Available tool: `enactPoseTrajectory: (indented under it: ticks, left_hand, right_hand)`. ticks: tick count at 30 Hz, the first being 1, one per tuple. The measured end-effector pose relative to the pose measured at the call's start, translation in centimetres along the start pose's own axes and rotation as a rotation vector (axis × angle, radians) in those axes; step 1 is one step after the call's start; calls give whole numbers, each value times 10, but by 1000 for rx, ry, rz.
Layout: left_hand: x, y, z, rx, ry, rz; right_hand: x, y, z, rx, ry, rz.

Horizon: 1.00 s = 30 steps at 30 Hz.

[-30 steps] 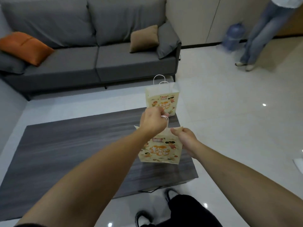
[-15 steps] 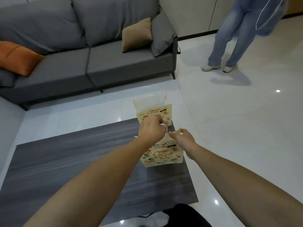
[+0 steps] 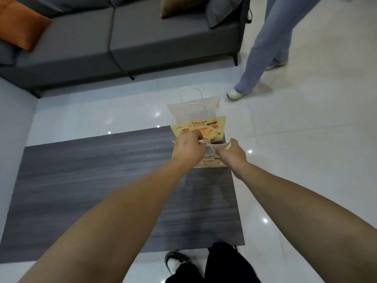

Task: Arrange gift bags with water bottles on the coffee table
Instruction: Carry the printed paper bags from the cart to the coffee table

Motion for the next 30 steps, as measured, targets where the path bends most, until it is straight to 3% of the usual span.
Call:
enactPoseTrajectory:
  ticks: [10, 18, 30]
  left_hand:
    - [-13, 5, 3, 9, -41, 84]
    - [4, -28, -32, -43, -28, 34]
    - [82, -200, -148, -364, -105, -73]
  right_hand:
    - [11, 4, -7, -54, -7, 8]
    - [22, -38, -13, -58, -52, -78]
    - [74, -198, 43, -37, -265, -454]
Point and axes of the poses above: each hand's wrist, its own y-axis towards the middle knuckle, its own z-axis out of the palm, x = y × z, the point moved 3 cm from there along y, towards the middle knuckle, and after that the axes turned 1 degree about -x, right-handed, at the moved point
